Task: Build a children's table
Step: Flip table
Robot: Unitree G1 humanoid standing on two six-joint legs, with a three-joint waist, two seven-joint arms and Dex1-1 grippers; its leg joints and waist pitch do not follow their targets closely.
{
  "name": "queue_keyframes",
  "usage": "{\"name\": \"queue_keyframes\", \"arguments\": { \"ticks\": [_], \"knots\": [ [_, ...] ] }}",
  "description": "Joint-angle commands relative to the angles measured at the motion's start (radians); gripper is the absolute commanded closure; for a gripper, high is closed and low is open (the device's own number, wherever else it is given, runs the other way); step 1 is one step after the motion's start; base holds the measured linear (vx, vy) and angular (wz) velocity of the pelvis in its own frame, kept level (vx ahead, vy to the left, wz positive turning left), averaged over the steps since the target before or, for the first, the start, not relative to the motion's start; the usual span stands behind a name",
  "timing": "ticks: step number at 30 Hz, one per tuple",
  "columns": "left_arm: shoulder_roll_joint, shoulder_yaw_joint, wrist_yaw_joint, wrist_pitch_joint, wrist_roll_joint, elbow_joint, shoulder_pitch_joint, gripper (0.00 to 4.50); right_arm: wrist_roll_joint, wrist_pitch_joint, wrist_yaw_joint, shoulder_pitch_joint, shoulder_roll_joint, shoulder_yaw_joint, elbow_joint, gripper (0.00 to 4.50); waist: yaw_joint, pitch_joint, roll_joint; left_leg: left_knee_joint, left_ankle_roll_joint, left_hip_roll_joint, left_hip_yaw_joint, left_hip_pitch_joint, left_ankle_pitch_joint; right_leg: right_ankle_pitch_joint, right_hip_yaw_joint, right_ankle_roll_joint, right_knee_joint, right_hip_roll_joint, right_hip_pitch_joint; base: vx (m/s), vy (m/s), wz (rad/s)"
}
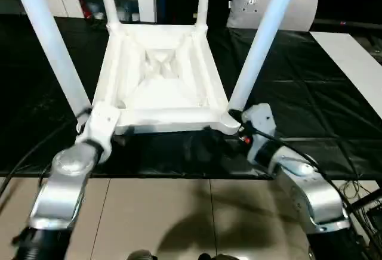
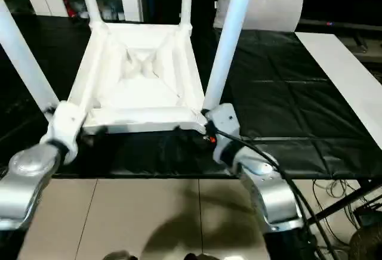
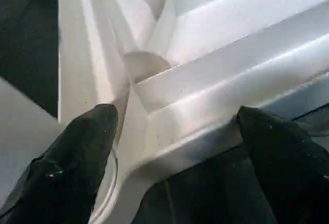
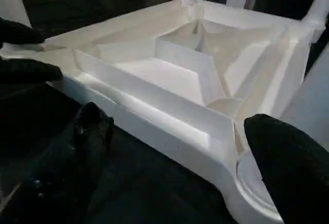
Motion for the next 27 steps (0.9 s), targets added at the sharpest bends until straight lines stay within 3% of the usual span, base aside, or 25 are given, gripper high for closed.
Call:
{"name": "queue_keyframes", "arguments": {
  "ticks": [1, 3, 6, 7, 8, 9, 11, 12, 13, 14, 16, 17, 20, 21, 22, 25, 27],
  "knots": [
    [-0.008, 0.021, 0.034, -0.05, -0.005, 0.06, -0.025, 0.01, -0.007, 0.006, -0.008, -0.026, -0.004, 0.009, -0.007, 0.0, 0.005, -0.082, 0.02, -0.071, 0.09, 0.092, -0.034, -0.007, -0.075, -0.29, 0.094, -0.024, -0.087, -0.155, 0.056, 0.0, 0.0, 0.0],
    [-0.017, 0.035, 0.065, -0.113, -0.007, 0.107, -0.05, 0.01, -0.005, 0.012, -0.011, -0.054, 0.001, 0.012, 0.002, 0.0, 0.008, -0.085, 0.022, -0.068, 0.092, 0.089, -0.032, -0.008, -0.063, -0.277, 0.095, -0.026, -0.086, -0.157, 0.057, 0.0, 0.0, 0.0],
    [-0.035, 0.046, 0.075, -0.146, -0.019, 0.099, -0.046, 0.01, -0.006, 0.029, -0.003, -0.081, 0.002, 0.018, 0.0, 0.0, 0.012, -0.088, 0.023, -0.069, 0.088, 0.097, -0.033, -0.007, -0.045, -0.247, 0.096, -0.037, -0.078, -0.16, 0.058, 0.0, 0.0, 0.0],
    [-0.058, 0.064, 0.078, -0.145, -0.04, 0.073, -0.033, 0.01, -0.004, 0.042, 0.003, -0.088, 0.001, 0.02, -0.008, 0.0, 0.012, -0.09, 0.018, -0.068, 0.09, 0.099, -0.033, -0.009, -0.035, -0.231, 0.097, -0.042, -0.075, -0.16, 0.059, 0.0, 0.0, 0.0],
    [-0.099, 0.087, 0.08, -0.135, -0.07, 0.014, 0.002, 0.01, 0.003, 0.065, 0.009, -0.093, 0.0, 0.021, -0.023, 0.0, 0.015, -0.092, 0.019, -0.067, 0.089, 0.104, -0.034, -0.011, -0.018, -0.197, 0.097, -0.064, -0.068, -0.164, 0.061, 0.0, 0.0, 0.0],
    [-0.106, 0.089, 0.082, -0.134, -0.077, -0.002, 0.012, 0.01, 0.006, 0.07, 0.01, -0.095, 0.0, 0.02, -0.026, 0.0, 0.014, -0.091, 0.012, -0.067, 0.091, 0.108, -0.034, -0.011, -0.01, -0.182, 0.099, -0.073, -0.066, -0.166, 0.06, 0.0, 0.0, 0.0],
    [-0.148, 0.094, 0.105, -0.116, -0.095, -0.1, 0.084, 0.01, 0.013, 0.086, 0.012, -0.104, 0.002, 0.024, -0.028, 0.0, 0.016, -0.086, 0.012, -0.067, 0.099, 0.107, -0.03, -0.016, -0.004, -0.16, 0.102, -0.097, -0.061, -0.169, 0.061, 0.0, 0.0, 0.0],
    [-0.165, 0.096, 0.127, -0.114, -0.093, -0.142, 0.12, 0.01, 0.012, 0.091, 0.008, -0.108, 0.005, 0.028, -0.026, 0.0, 0.014, -0.084, 0.005, -0.068, 0.104, 0.104, -0.027, -0.018, -0.008, -0.174, 0.102, -0.095, -0.063, -0.166, 0.061, 0.0, 0.0, 0.0],
    [-0.165, 0.096, 0.127, -0.114, -0.093, -0.142, 0.12, 0.01, 0.012, 0.091, 0.008, -0.108, 0.005, 0.028, -0.026, 0.0, 0.015, -0.083, 0.007, -0.067, 0.105, 0.101, -0.025, -0.017, -0.012, -0.188, 0.101, -0.09, -0.065, -0.165, 0.06, 0.0, 0.0, 0.0],
    [-0.178, 0.103, 0.151, -0.11, -0.09, -0.173, 0.147, 0.01, 0.011, 0.095, 0.005, -0.11, 0.008, 0.032, -0.023, 0.0, 0.014, -0.084, 0.0, -0.067, 0.106, 0.097, -0.022, -0.015, -0.019, -0.221, 0.1, -0.074, -0.07, -0.16, 0.06, 0.0, 0.0, 0.0],
    [-0.207, 0.127, 0.204, -0.091, -0.082, -0.223, 0.193, 0.01, 0.015, 0.108, 0.005, -0.115, 0.014, 0.041, -0.022, 0.0, 0.013, -0.076, 0.002, -0.069, 0.102, 0.094, -0.021, -0.016, -0.044, -0.285, 0.096, -0.052, -0.081, -0.16, 0.06, 0.0, 0.0, 0.0],
    [-0.232, 0.159, 0.242, -0.068, -0.075, -0.251, 0.218, 0.01, 0.018, 0.121, 0.007, -0.116, 0.019, 0.049, -0.026, 0.0, 0.011, -0.069, 0.005, -0.07, 0.098, 0.091, -0.019, -0.013, -0.066, -0.335, 0.094, -0.029, -0.092, -0.155, 0.054, 0.0, 0.0, 0.0],
    [-0.262, 0.196, 0.278, -0.044, -0.07, -0.266, 0.231, 0.01, 0.013, 0.133, 0.007, -0.114, 0.024, 0.06, -0.03, 0.0, 0.007, -0.066, 0.003, -0.07, 0.09, 0.083, -0.019, -0.007, -0.102, -0.412, 0.087, 0.025, -0.108, -0.148, 0.05, 0.0, 0.0, 0.0],
    [-0.273, 0.208, 0.293, -0.046, -0.07, -0.271, 0.232, 0.01, 0.013, 0.138, 0.007, -0.109, 0.023, 0.063, -0.038, 0.0, 0.007, -0.071, 0.003, -0.07, 0.088, 0.083, -0.02, -0.005, -0.104, -0.417, 0.086, 0.032, -0.108, -0.148, 0.051, 0.0, 0.0, 0.0],
    [-0.279, 0.218, 0.303, -0.045, -0.078, -0.269, 0.226, 0.01, 0.016, 0.143, 0.006, -0.106, 0.023, 0.063, -0.045, 0.0, 0.007, -0.07, 0.001, -0.07, 0.086, 0.083, -0.021, -0.005, -0.109, -0.423, 0.085, 0.044, -0.111, -0.147, 0.05, 0.0, 0.0, 0.0],
    [-0.221, 0.235, 0.301, -0.091, -0.086, -0.154, 0.13, 0.01, 0.033, 0.106, 0.045, -0.103, 0.013, 0.047, 0.023, 0.0, 0.013, -0.069, 0.009, -0.072, 0.091, 0.082, -0.024, 0.003, -0.132, -0.417, 0.086, 0.068, -0.112, -0.144, 0.042, 0.0, 0.0, 0.0],
    [-0.186, 0.24, 0.282, -0.104, -0.092, -0.093, 0.081, 0.01, 0.034, 0.11, 0.054, -0.102, 0.011, 0.05, 0.034, 0.0, 0.015, -0.078, 0.008, -0.075, 0.085, 0.092, -0.033, -0.003, -0.112, -0.358, 0.087, 0.057, -0.099, -0.149, 0.051, 0.0, 0.0, 0.0]
  ]
}}
